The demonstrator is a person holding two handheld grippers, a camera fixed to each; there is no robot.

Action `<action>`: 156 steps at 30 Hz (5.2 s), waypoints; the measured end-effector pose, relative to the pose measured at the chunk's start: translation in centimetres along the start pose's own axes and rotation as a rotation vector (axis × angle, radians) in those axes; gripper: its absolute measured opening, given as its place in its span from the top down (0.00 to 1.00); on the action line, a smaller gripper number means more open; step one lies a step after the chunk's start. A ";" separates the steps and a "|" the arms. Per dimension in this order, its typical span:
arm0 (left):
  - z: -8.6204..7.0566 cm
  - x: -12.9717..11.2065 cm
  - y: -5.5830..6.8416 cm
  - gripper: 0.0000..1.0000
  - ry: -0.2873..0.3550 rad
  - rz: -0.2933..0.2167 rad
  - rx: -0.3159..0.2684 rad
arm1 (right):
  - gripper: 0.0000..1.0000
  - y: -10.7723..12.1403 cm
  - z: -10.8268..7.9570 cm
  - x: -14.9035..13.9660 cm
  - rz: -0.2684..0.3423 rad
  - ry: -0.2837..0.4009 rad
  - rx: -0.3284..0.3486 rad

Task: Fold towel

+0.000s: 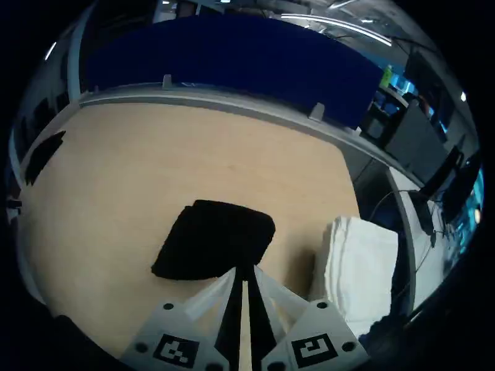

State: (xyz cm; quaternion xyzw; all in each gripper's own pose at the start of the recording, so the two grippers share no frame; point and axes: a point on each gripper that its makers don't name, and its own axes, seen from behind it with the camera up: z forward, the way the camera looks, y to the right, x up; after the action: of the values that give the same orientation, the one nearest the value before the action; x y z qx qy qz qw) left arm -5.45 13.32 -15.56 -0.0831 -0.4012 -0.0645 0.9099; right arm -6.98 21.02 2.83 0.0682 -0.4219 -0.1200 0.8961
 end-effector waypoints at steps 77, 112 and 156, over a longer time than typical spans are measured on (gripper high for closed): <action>0.3 0.5 1.4 0.09 -0.004 0.027 -0.015 | 0.00 2.7 -1.8 -10.8 0.182 -0.121 -0.148; 0.5 3.3 1.1 0.09 0.064 0.034 -0.051 | 0.00 -7.8 -12.8 10.1 0.253 0.565 -0.021; -3.6 24.0 -2.8 0.09 0.713 0.114 0.063 | 0.00 -20.3 -20.4 18.9 0.273 0.737 0.015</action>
State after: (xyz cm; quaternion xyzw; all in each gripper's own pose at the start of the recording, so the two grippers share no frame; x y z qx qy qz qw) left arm 12.67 8.66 0.14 -0.0494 -0.0554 -0.0262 0.9969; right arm 17.27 -3.27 -0.67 0.0565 -0.0781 0.0357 0.9947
